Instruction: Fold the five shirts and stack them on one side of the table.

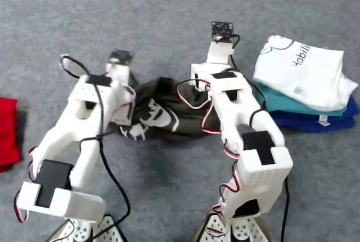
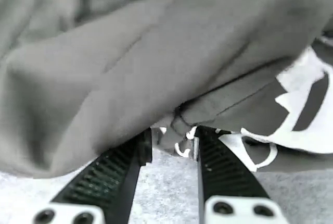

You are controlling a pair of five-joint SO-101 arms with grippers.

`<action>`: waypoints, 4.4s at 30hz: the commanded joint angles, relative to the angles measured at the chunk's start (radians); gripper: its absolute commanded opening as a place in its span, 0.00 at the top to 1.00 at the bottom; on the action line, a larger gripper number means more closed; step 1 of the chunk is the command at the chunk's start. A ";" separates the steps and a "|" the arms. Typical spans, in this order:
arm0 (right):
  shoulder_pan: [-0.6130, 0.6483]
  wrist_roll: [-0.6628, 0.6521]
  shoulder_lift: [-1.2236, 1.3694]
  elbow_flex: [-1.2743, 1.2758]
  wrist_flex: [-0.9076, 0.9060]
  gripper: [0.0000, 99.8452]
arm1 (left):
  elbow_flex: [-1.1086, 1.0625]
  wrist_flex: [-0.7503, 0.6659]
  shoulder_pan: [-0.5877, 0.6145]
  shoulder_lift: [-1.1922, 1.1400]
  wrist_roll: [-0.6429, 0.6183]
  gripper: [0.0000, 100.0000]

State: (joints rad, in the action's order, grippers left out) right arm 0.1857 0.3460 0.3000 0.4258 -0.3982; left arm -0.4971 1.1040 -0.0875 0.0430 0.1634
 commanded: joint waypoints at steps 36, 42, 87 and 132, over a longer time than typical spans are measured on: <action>-0.015 0.003 -0.005 -0.054 0.018 1.00 | 0.184 0.278 0.037 0.007 0.276 0.86; -0.015 0.003 -0.005 -0.054 0.018 1.00 | 0.170 0.269 -0.032 -0.005 0.247 0.86; -0.015 0.002 -0.005 -0.056 0.020 1.00 | 0.272 0.226 -0.008 -0.150 0.189 0.86; -0.015 0.002 -0.005 -0.056 0.020 1.00 | 0.144 0.180 -0.060 -0.151 0.152 0.86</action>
State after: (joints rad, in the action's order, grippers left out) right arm 0.1857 0.3460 0.3000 0.4258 -0.3982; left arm -0.3360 1.3004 -0.1135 -0.1166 0.3168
